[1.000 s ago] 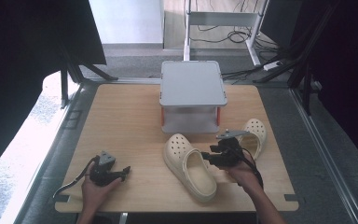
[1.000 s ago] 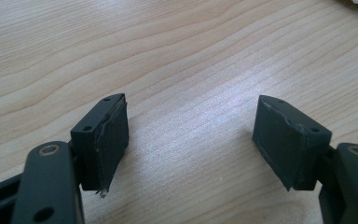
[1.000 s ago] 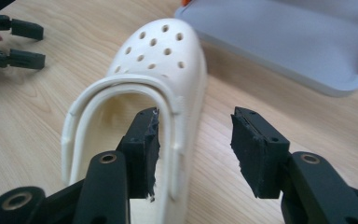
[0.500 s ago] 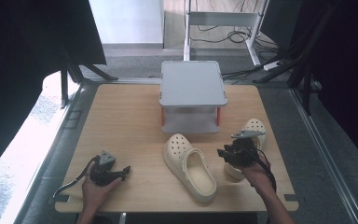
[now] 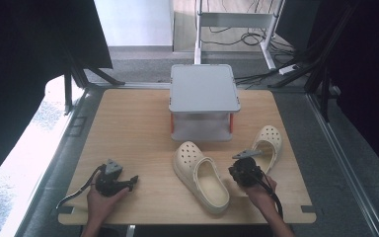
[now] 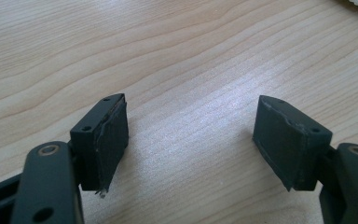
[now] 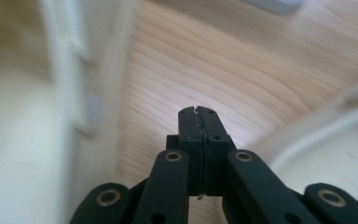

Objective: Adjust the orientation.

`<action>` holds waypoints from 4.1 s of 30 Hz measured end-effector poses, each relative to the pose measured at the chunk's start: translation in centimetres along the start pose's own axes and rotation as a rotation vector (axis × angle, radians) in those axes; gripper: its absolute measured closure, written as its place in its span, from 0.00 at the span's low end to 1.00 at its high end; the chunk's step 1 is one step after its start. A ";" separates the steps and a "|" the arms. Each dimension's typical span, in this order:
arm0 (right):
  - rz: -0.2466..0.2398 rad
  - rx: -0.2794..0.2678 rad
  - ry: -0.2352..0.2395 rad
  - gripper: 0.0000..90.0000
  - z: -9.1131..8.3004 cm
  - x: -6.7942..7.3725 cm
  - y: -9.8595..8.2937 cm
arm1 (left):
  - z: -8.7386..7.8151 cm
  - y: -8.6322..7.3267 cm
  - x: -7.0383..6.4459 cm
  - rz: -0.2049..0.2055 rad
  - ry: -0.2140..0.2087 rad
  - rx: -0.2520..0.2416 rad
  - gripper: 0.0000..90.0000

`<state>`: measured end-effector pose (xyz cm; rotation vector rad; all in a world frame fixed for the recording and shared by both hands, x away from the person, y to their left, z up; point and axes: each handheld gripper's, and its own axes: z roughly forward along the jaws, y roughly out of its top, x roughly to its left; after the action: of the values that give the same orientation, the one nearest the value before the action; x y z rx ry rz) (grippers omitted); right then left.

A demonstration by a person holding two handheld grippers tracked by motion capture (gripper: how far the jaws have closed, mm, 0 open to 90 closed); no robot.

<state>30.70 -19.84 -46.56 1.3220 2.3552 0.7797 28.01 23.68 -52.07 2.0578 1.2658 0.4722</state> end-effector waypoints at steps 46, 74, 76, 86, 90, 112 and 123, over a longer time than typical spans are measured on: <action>0.079 0.078 0.036 1.00 -3.9 -5.2 -6.0 | 0.3 0.3 0.1 -0.005 -0.002 -0.002 0.30; 0.132 0.055 0.010 1.00 -6.2 -8.0 -7.5 | 0.6 0.6 0.0 0.002 0.003 0.001 0.30; 0.085 0.033 0.012 0.96 -7.2 -7.6 -5.9 | 0.6 0.6 0.0 0.002 0.003 0.001 0.30; 0.101 0.049 -0.028 0.81 -7.4 -9.7 -1.7 | 0.6 0.6 0.0 0.002 0.001 0.000 0.30; 0.125 0.074 -0.019 0.75 -6.5 -10.7 -0.6 | 0.6 0.6 0.0 0.003 -0.001 0.000 0.30; 0.215 0.201 0.004 0.82 -1.8 -13.6 2.9 | 0.6 0.6 0.0 0.002 -0.002 -0.001 0.30; 0.251 0.228 0.023 0.87 -1.7 -14.0 3.2 | 0.6 0.6 0.0 0.002 -0.002 -0.001 0.30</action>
<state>39.15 -30.98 -43.06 1.7375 2.3811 0.6086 28.78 23.29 -52.09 2.0588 1.2621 0.4720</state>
